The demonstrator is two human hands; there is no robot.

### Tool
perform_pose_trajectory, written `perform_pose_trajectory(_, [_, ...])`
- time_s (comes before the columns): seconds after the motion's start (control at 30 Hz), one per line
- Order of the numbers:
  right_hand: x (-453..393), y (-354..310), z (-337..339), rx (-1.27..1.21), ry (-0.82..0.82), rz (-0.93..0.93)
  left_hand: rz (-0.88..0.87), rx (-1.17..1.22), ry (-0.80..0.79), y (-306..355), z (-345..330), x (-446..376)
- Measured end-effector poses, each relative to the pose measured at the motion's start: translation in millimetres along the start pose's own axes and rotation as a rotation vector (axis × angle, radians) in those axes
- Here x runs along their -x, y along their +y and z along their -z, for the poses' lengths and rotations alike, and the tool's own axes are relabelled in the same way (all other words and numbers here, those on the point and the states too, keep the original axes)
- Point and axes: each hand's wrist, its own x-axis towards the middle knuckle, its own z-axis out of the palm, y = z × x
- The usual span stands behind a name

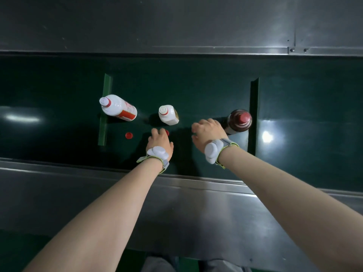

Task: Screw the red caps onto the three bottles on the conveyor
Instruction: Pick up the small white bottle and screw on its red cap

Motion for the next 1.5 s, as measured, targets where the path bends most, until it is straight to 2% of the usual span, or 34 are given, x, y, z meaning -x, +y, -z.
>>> perform_pose_trajectory(0.2, [-5, -7, -21, -0.097, -0.031, -0.038, 0.007, 0.086, 0.043, 0, -17, -29])
perform_pose_trajectory(0.53, [2, -15, -28, -0.153, -0.110, -0.114, -0.017, -0.014, -0.012, -6, -52, -15])
perform_pose_trajectory(0.83, [6, -47, -11, -0.236, -0.258, -0.185, -0.087, 0.399, 0.050, -11, -24, 19])
perform_pose_trajectory(1.0, [14, -63, 5, -0.556, -0.218, -0.351, -0.239, 0.524, 0.245, -1, 11, 51])
perform_pose_trajectory(1.1, [13, -71, 12, -0.973, -0.199, -0.480, -0.274, 0.597, 0.301, 4, 25, 70])
perform_pose_trajectory(1.17, [13, -74, 17, -1.145, -0.181, -0.528, -0.267, 0.636, 0.324, 4, 31, 77])
perform_pose_trajectory(1.27, [16, -72, 20, -1.159, -0.159, -0.491, -0.285, 0.656, 0.345, 2, 36, 83])
perform_pose_trajectory(1.4, [21, -59, 19, -1.006, -0.068, -0.437, -0.328, 0.637, 0.465, 1, 40, 85])
perform_pose_trajectory(1.5, [25, -51, 16, -0.907, 0.003, -0.494, -0.302, 0.627, 0.559, -2, 34, 75])
